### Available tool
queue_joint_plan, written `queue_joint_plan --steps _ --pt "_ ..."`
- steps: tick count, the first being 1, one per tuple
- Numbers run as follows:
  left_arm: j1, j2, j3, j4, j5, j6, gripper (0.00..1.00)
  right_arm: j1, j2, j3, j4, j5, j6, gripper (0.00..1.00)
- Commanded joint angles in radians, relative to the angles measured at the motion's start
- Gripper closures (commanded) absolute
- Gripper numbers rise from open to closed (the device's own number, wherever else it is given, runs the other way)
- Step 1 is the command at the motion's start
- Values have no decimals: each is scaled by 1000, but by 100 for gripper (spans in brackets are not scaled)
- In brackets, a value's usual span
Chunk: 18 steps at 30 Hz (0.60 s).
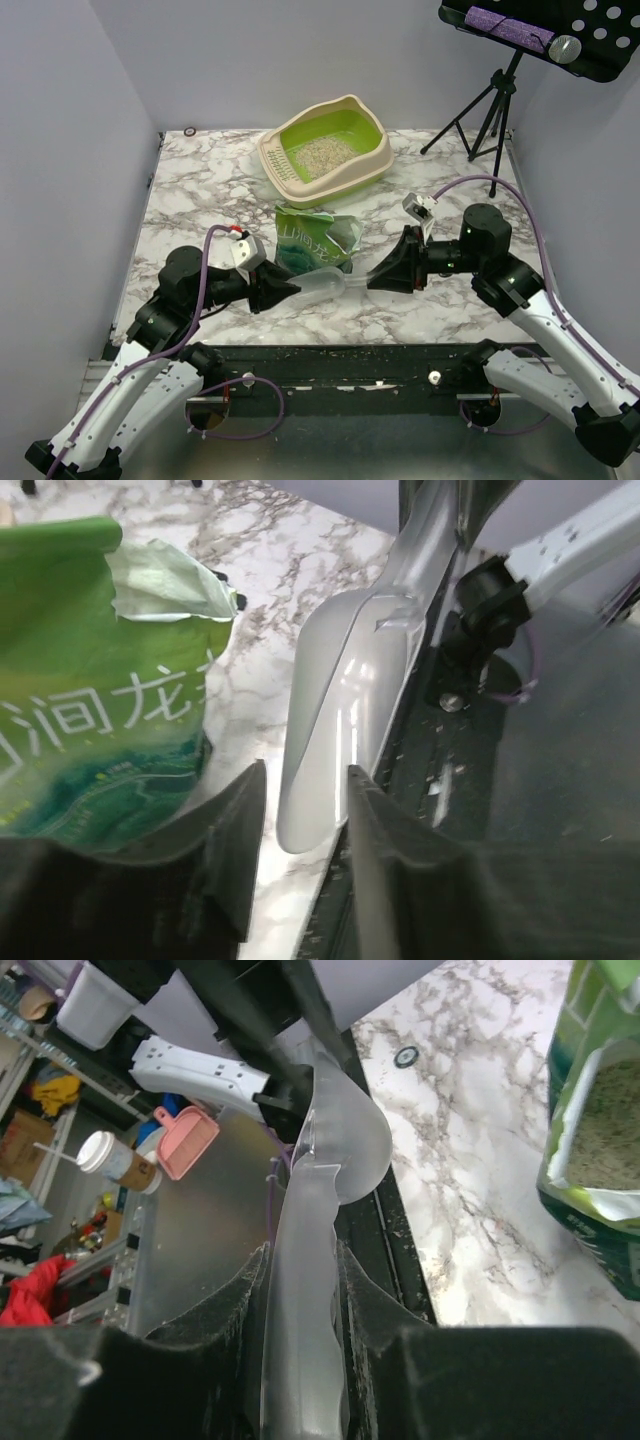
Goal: Fill the litter box with clean litter
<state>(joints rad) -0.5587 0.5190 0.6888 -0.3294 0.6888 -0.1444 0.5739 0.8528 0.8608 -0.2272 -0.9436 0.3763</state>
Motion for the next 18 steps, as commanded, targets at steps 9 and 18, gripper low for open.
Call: queue_joint_plan --steps 9,18 --pt "-4 22 147 -14 -349 38 24 -6 -87 84 -135 261 -85 100" --pt "-62 292 385 -163 -537 319 25 -6 -103 234 -397 411 -195 100"
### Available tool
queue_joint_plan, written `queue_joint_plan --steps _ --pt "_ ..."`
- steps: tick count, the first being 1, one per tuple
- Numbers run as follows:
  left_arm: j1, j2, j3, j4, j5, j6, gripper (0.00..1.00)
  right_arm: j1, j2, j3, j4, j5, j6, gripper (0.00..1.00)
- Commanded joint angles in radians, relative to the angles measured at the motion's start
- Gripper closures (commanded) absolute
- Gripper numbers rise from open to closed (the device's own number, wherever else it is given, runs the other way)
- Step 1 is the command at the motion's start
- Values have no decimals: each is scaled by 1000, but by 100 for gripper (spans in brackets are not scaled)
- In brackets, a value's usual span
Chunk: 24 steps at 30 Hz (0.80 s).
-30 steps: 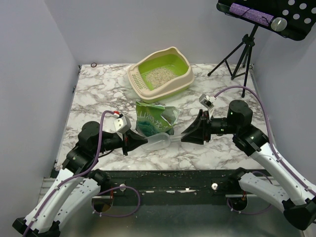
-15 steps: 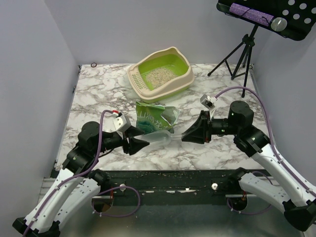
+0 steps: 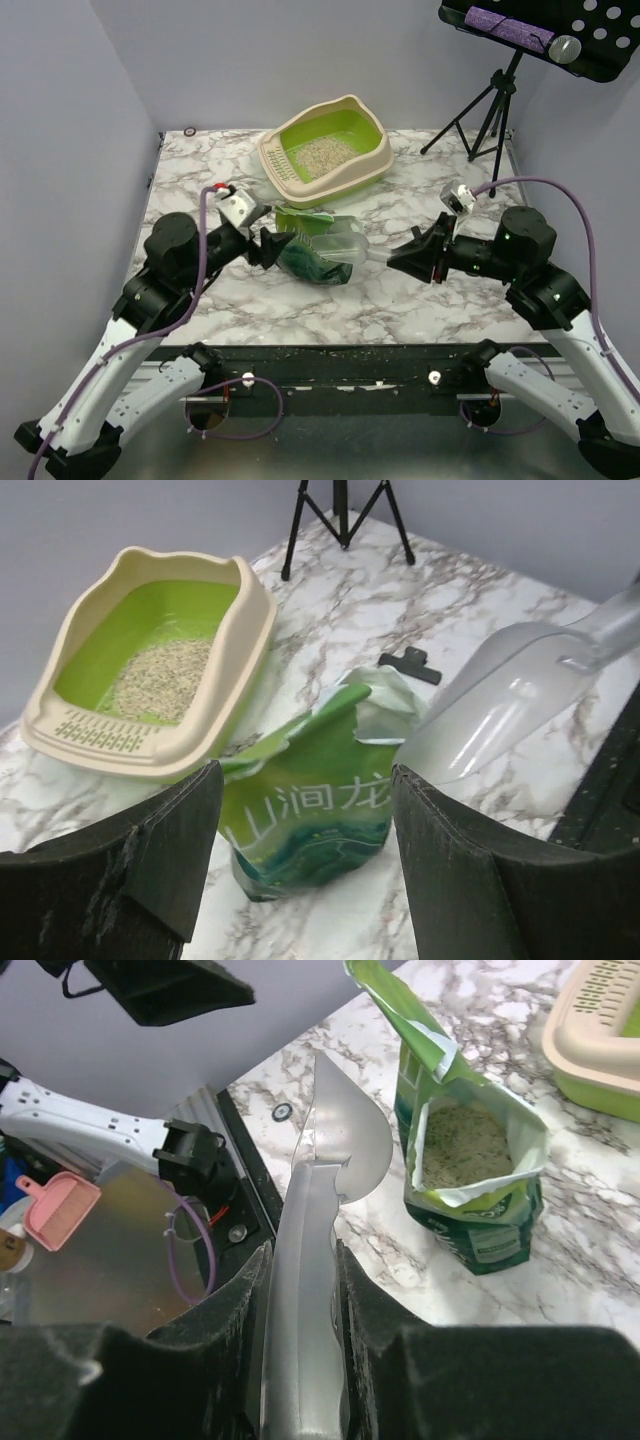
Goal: Fill the litter box with clean litter
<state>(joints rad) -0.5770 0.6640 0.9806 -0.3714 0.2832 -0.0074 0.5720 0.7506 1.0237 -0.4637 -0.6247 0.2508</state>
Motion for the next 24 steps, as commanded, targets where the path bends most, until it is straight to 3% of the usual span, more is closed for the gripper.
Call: queue_joint_plan --steps 1,12,24 --pt "-56 185 124 -138 -134 210 25 -4 0 84 -188 92 -79 100" --pt "-145 396 355 -317 -110 536 24 -4 -109 176 -379 129 -130 100" --pt "-150 623 467 -489 -179 592 25 -4 -152 133 -360 180 -120 100"
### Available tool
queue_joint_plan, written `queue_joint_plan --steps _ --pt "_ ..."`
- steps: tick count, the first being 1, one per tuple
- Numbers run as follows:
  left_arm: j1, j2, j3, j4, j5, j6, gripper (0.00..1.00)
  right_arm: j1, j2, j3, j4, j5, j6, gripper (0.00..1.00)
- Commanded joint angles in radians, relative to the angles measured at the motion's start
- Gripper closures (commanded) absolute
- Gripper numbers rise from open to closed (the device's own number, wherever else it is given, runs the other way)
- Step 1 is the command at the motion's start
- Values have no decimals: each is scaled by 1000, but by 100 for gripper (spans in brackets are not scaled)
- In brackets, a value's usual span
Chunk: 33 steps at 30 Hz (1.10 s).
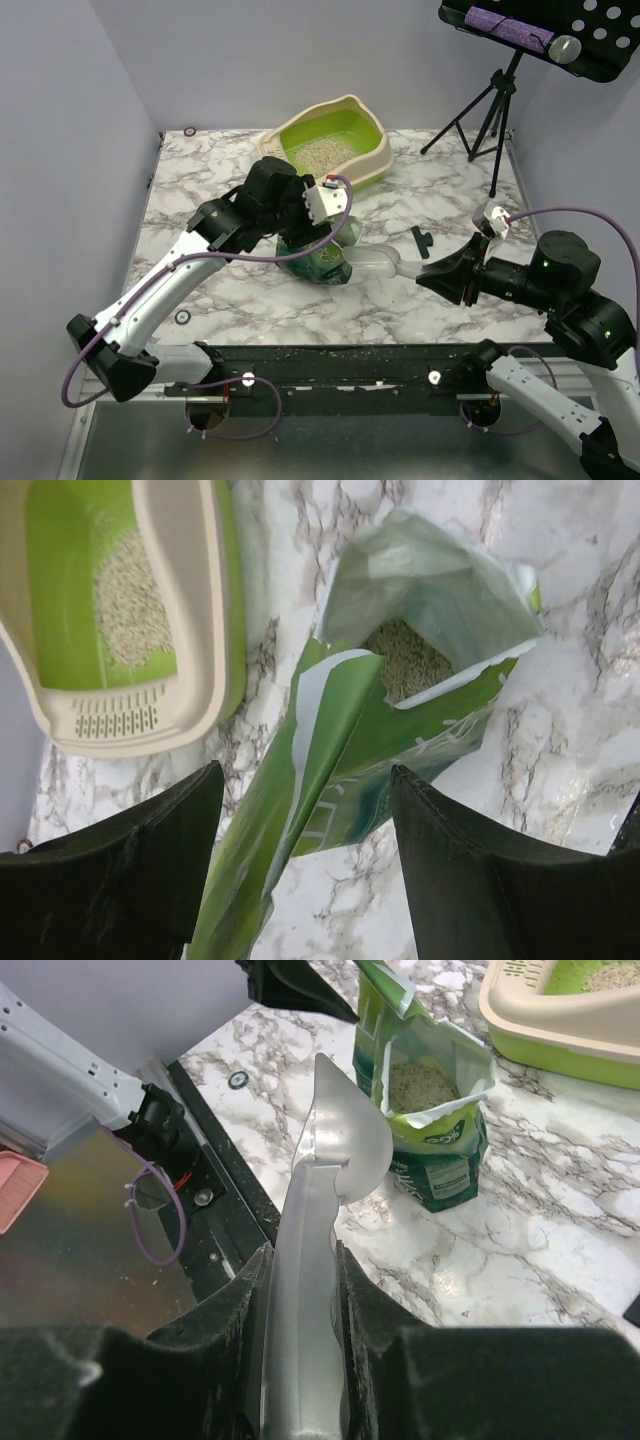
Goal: Fill the litter box with clean litter
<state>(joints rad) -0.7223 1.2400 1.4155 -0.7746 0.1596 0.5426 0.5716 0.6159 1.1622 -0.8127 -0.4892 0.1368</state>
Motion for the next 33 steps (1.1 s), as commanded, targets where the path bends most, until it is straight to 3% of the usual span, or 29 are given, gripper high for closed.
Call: queue_joint_plan --steps 1,4,6,8,11,14,25,29,33 --pt "-6 58 36 -89 -67 46 25 -4 -18 -7 -9 46 -8 100" --pt "-5 72 28 -80 -94 62 27 -4 -15 -15 0 72 -2 100" --pt "-6 85 22 -81 -109 68 33 -4 -7 -28 20 133 10 100" --pt "-6 95 13 -78 -117 71 45 -4 21 -38 49 168 23 100" --pt "-5 92 -16 -54 -147 69 79 -4 76 -22 72 207 24 100" --pt "-5 72 -52 -40 -189 66 96 -4 134 11 89 236 15 100" --pt "-29 -16 -168 89 -150 33 100 -4 363 90 118 172 27 100" --pt "-83 -56 -208 168 -267 -1 100 -3 447 105 92 55 26 100" --pt "-126 -126 -251 201 -374 -50 100 4 516 54 205 -67 93 100"
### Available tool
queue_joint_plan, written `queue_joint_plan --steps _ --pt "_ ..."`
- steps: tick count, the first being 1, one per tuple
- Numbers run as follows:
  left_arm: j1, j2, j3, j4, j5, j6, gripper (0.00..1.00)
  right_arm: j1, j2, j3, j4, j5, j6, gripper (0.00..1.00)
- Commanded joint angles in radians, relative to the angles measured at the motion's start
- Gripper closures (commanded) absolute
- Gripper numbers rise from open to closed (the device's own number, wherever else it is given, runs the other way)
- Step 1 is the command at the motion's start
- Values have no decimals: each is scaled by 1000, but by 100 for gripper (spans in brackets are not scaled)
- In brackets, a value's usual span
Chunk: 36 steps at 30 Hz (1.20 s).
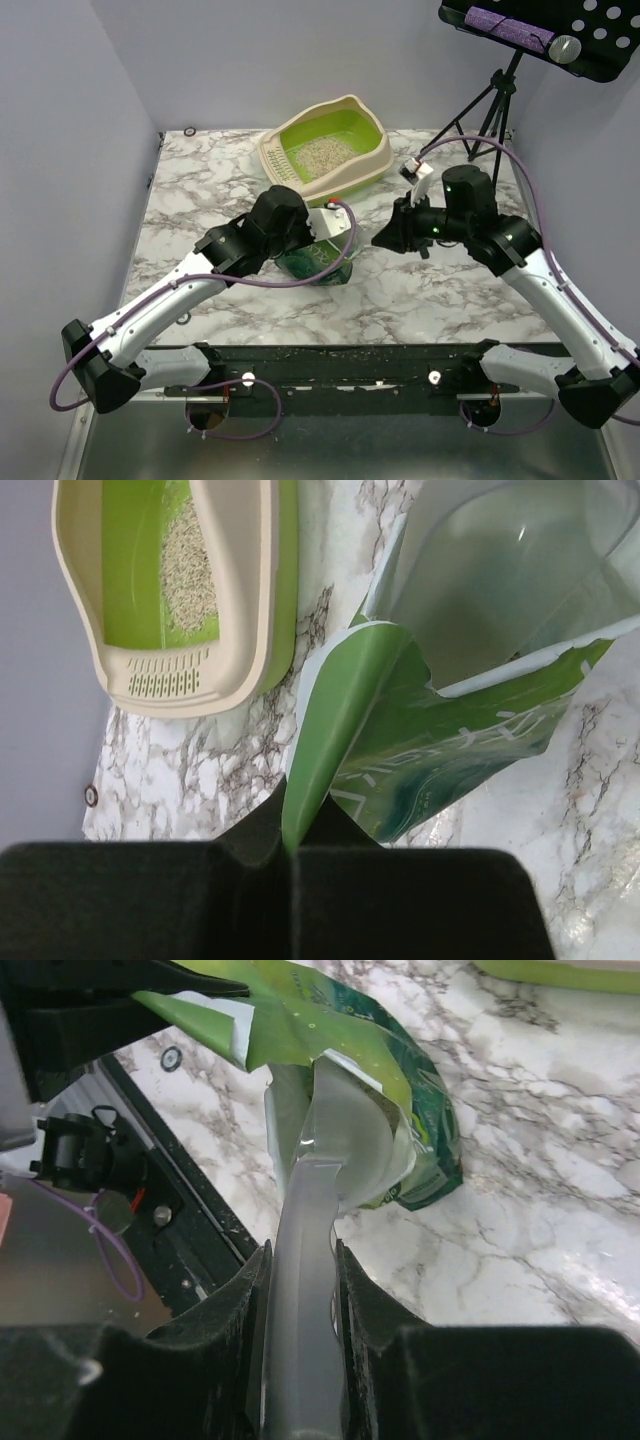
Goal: Fill the litter box with clean litter
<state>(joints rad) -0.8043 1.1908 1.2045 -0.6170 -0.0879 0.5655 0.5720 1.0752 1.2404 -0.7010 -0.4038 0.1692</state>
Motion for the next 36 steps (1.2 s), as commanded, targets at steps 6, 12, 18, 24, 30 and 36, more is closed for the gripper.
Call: queue_joint_plan --steps 6,12,18,24,30,36 --pt "-90 -256 -100 51 -360 -108 100 34 153 -70 279 -194 191 100" --pt "-96 -413 -143 120 -516 -14 100 97 242 -35 454 -230 334 100" --pt "-96 -451 -235 112 -458 -30 100 140 328 14 460 -198 336 100" --pt "-111 -450 -347 170 -300 -190 100 146 368 28 311 -106 196 100" --pt "-159 -471 -301 267 -172 -266 100 147 351 2 213 40 113 99" --pt "-219 -493 -298 321 -150 -305 100 146 316 -19 181 108 102 100"
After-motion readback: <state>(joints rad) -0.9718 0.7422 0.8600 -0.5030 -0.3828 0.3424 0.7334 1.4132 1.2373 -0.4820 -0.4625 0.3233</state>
